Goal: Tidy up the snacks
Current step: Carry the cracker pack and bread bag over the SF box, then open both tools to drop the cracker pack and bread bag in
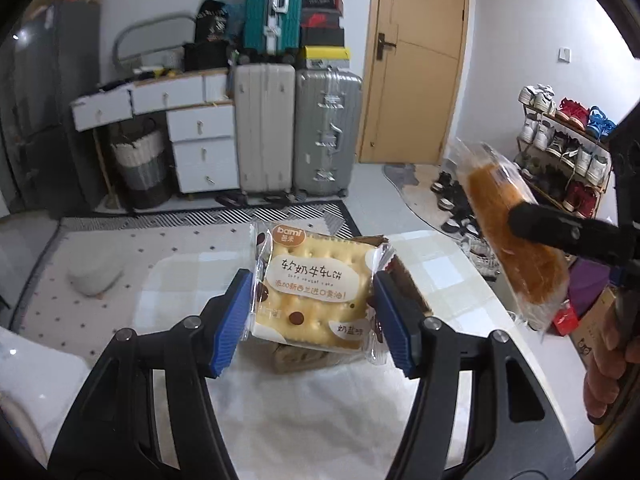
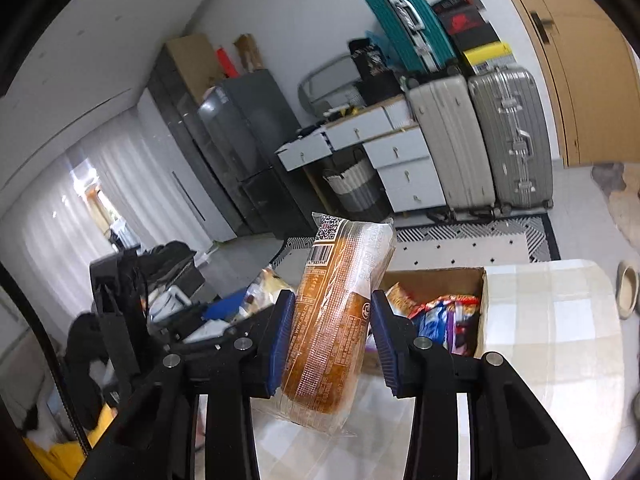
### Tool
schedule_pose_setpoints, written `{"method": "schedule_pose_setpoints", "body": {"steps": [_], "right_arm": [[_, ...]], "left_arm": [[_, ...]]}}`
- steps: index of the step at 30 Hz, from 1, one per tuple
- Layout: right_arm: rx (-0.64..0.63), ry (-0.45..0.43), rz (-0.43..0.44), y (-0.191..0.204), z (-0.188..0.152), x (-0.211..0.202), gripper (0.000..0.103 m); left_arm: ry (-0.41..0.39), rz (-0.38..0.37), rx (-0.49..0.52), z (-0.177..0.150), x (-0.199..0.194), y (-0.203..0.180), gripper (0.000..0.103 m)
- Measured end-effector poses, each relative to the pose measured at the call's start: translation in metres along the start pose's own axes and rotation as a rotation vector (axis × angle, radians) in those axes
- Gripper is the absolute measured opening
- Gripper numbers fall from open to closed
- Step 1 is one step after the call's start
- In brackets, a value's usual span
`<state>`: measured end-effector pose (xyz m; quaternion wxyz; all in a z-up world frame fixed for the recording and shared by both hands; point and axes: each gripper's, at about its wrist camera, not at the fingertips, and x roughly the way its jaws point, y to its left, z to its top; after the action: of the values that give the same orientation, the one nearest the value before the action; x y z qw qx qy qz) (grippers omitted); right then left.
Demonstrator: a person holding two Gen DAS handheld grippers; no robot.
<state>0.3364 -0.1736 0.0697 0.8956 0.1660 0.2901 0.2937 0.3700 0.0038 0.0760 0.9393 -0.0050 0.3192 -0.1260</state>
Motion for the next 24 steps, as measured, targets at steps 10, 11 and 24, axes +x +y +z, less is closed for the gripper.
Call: {"method": "schedule_pose_setpoints", "body": {"steps": [10, 11, 24], "right_arm": [[0.101, 0.156, -0.099, -0.075, 0.034, 0.104, 0.038], [0.108, 0.179, -0.103, -0.081, 0.032, 0.114, 0.038], [0.157, 0.292, -0.152, -0.125, 0.004, 0.170, 0.038]], "left_arm": [[0.166, -0.052, -0.074, 0.027, 0.146, 0.005, 0.058], [0.184, -0.061, -0.082, 0.024, 0.156, 0.006, 0.058], [0.273, -0.083, -0.104, 0.008, 0.230, 0.009, 0.059]]}}
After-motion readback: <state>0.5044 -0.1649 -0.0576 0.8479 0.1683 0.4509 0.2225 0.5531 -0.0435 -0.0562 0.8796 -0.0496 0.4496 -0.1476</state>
